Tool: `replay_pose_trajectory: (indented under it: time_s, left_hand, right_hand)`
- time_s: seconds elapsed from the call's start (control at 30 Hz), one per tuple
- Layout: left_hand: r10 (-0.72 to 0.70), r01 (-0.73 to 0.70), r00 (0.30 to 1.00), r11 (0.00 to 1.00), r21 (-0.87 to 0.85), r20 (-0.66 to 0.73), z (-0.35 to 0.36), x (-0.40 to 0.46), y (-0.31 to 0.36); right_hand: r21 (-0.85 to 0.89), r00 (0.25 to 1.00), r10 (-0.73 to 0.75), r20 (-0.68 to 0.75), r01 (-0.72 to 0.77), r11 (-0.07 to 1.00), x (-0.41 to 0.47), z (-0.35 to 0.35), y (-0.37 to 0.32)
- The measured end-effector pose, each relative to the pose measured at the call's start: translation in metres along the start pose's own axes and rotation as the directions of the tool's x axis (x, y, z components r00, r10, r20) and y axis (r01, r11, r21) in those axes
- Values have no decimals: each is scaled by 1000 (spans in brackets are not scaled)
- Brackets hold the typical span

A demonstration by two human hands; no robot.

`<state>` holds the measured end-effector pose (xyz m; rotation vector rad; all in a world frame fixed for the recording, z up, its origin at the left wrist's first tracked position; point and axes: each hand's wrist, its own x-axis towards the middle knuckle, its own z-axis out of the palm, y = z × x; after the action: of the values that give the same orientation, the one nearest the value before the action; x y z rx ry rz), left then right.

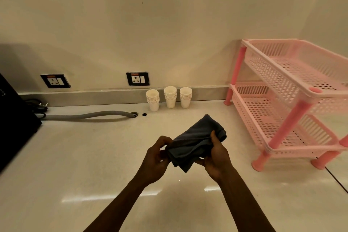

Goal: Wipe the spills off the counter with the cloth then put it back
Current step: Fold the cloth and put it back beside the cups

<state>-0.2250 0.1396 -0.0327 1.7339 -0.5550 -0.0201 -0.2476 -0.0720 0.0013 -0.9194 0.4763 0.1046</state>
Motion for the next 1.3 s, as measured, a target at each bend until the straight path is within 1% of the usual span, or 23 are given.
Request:
replay_pose_trajectory:
  time_s: [0.13,0.2,0.23,0.3,0.33,0.37,0.43,0.47,0.5,0.57,0.63,0.73,0.8,0.87,0.93,0.97,1.0,1.07,1.2,1.3]
  left_hand:
    - [-88,89,996,988,-126,8,-13,5,6]
    - [-140,143,990,968,-208,33,-17,7,6]
    - [-168,169,985,955,-244,27,-19,8,5]
    - [-248,222,968,912,-346,-33,-21,10,-2]
    - [-318,263,946,859,-439,-55,-22,12,-6]
    - [-409,312,911,769,-557,-55,-23,13,-9]
    - [-565,384,825,528,-758,25,-22,17,-16]
    - [-616,425,784,450,-786,71,-21,18,-20]
    - [-652,477,751,433,-765,99,-19,19,-22]
    - [-700,586,708,508,-632,94,-10,24,-21]
    - [-722,637,690,574,-515,47,1,30,-21]
    - [-729,630,684,596,-497,-8,8,43,-23]
    - [-718,625,696,616,-481,-15,10,50,-25]
    - [-683,615,730,648,-449,12,9,56,-26]
    - [-639,601,766,669,-438,75,9,61,-29]
    - [-622,598,776,677,-429,100,10,65,-30]
    - [-616,599,779,681,-422,113,11,70,-31]
    - [-633,611,767,668,-425,108,16,80,-33]
    - [-668,647,738,663,-376,92,29,118,-43]
    - [-650,638,757,714,-287,66,31,141,-45]
  right_hand:
    - [0,1000,8,-30,-8,1000,4,-9,3]
    - [-2,1000,-4,-30,3,1000,6,-14,4]
    - [-12,999,-17,-38,16,1000,7,-16,4]
    - [-58,997,-59,-48,56,997,9,-23,2]
    - [-93,996,-77,-43,72,993,10,-27,1]
    - [-127,996,-86,-33,81,989,11,-30,0]
    - [-169,996,-94,-9,91,981,12,-36,0]
    - [-187,995,-95,-8,92,978,13,-39,-1]
    - [-207,995,-97,-6,94,974,14,-42,0]
    - [-253,995,-99,5,97,963,16,-45,1]
    - [-291,994,-107,21,108,951,17,-47,1]
    - [-312,989,-141,43,147,939,19,-52,1]
    - [-291,987,-149,56,159,944,21,-59,-2]
    - [-260,991,-121,51,131,957,25,-64,-7]
    - [-187,999,-40,-25,35,982,31,-67,-12]
    - [-183,997,-28,-74,14,983,35,-68,-13]
    - [-240,991,-64,-121,33,970,40,-69,-15]
    - [-363,973,-154,-172,82,928,51,-72,-18]
    - [-413,957,-210,-202,111,904,85,-78,-39]
    - [-505,935,-275,-224,130,853,106,-76,-52]
